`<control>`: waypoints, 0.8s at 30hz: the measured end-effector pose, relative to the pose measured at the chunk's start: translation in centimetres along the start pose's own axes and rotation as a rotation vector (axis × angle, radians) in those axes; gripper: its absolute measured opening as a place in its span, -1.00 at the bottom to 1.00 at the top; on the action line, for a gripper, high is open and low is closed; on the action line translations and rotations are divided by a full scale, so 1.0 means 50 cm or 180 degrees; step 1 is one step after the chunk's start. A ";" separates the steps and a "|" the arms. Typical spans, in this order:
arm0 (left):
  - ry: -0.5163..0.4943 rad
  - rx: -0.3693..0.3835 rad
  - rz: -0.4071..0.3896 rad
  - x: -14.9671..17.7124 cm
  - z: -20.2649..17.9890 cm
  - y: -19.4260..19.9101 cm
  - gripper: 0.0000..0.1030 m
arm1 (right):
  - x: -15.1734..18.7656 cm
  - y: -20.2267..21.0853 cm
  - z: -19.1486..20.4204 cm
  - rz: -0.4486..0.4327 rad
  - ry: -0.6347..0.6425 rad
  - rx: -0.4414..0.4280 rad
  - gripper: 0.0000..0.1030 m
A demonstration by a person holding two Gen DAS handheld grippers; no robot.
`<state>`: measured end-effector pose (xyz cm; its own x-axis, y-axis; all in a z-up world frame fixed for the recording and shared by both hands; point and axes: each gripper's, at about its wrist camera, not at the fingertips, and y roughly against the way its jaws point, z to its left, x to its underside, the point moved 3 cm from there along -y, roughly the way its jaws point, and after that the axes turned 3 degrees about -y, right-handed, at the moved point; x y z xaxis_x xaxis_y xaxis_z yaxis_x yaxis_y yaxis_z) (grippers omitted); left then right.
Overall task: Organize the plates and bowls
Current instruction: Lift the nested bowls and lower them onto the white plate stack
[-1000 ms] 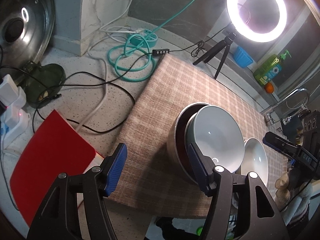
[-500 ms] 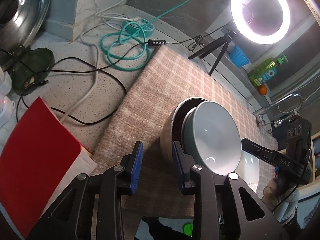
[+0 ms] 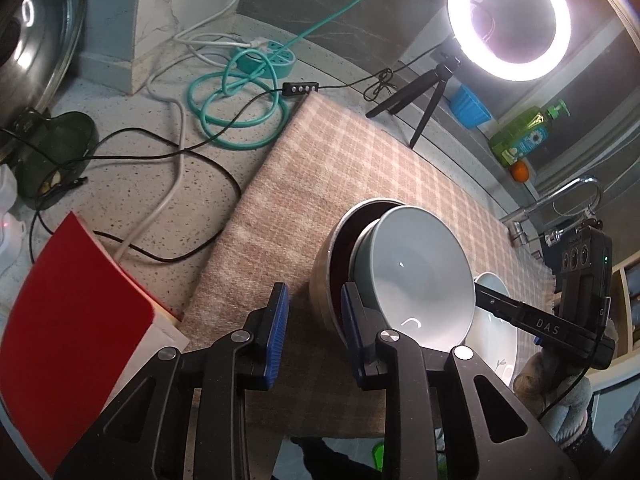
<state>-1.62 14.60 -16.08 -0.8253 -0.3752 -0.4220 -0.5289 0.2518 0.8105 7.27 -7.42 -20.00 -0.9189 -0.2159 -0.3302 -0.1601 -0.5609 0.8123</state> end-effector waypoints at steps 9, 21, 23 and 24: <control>-0.0081 -0.0022 0.0077 -0.002 -0.009 -0.030 -0.57 | 0.002 -0.014 0.009 0.0059 0.0096 0.0095 -0.67; -0.0199 -0.0104 0.0181 -0.009 -0.013 -0.038 -0.68 | -0.003 -0.029 0.011 0.0143 0.0144 0.0138 -0.71; -0.0213 -0.0112 0.0194 -0.008 -0.012 -0.040 -0.67 | -0.004 -0.030 0.009 0.0153 0.0135 0.0113 -0.71; -0.0217 -0.0109 0.0206 -0.009 -0.011 -0.042 -0.68 | -0.005 -0.031 0.009 0.0155 0.0136 0.0101 -0.71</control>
<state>-0.04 13.72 -17.37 -0.8697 -0.2974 -0.3940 -0.4679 0.2425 0.8498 7.56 -6.16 -20.96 -0.9098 -0.2765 -0.3095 -0.1276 -0.5235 0.8425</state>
